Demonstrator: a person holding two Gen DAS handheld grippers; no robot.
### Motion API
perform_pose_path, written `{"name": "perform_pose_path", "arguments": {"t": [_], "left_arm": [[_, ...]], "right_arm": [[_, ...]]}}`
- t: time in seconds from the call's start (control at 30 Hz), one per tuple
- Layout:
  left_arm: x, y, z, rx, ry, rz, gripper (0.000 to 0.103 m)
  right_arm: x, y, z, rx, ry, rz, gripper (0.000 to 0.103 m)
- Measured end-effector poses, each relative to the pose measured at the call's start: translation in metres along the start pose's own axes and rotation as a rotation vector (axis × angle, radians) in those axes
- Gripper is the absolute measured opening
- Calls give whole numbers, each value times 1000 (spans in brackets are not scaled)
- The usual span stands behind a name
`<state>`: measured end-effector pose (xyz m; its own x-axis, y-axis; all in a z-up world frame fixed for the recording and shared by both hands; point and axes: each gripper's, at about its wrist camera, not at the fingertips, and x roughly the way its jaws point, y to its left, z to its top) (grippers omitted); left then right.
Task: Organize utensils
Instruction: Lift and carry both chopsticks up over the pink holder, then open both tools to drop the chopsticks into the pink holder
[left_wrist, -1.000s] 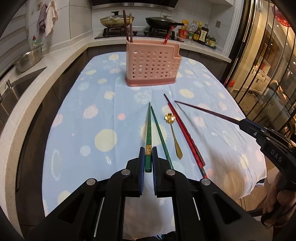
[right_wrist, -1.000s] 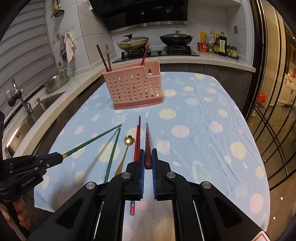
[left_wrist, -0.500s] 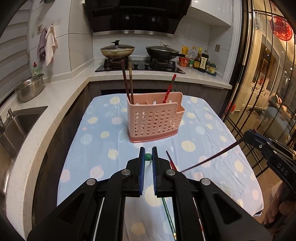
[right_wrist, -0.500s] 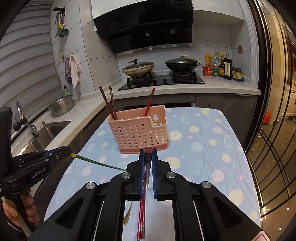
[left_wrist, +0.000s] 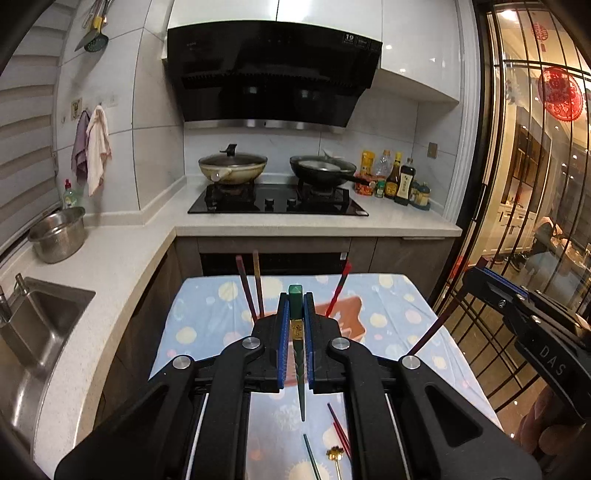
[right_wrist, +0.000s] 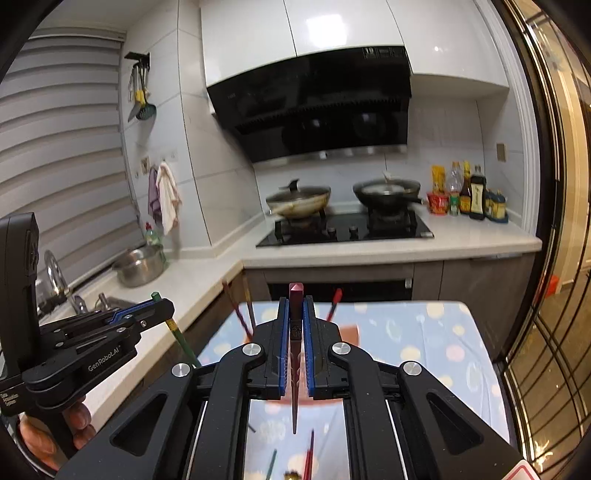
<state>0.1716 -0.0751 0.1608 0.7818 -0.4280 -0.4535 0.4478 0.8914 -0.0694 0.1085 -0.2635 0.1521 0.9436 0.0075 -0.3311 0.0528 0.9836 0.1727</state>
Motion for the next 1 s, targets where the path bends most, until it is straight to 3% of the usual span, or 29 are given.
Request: {"name": "perform_pose_path", "arguments": {"t": [0.23,0.37,0.6,0.87,0.9,0.93,0.97,1.0], "left_arm": [[14,1,57,9,-96,18,7],[33,3,72,21,-106,31,7],[82,12,59,13,-36,40,7],[114,17,26,-1,66,37,9],[113,18,24,-8,73,31,10],[110,18,23,-13,73,32,21],[107,17,22,-14,67,41,38],[104,17,20,-12,57,51,44]], "right_arm": [[29,3,50,7,-85,8,7],[58,1,63,15,-80,-2,7],[123,-14,35,64,63,6,7],[155,-19,-3,63,162,-17,9],[153,-20,-5,67,159,-24,13],[151,-20,-6,69,154,-32,23],[146,-21,-7,72,145,-34,32],[142,-22,-7,75,136,-35,35]]}}
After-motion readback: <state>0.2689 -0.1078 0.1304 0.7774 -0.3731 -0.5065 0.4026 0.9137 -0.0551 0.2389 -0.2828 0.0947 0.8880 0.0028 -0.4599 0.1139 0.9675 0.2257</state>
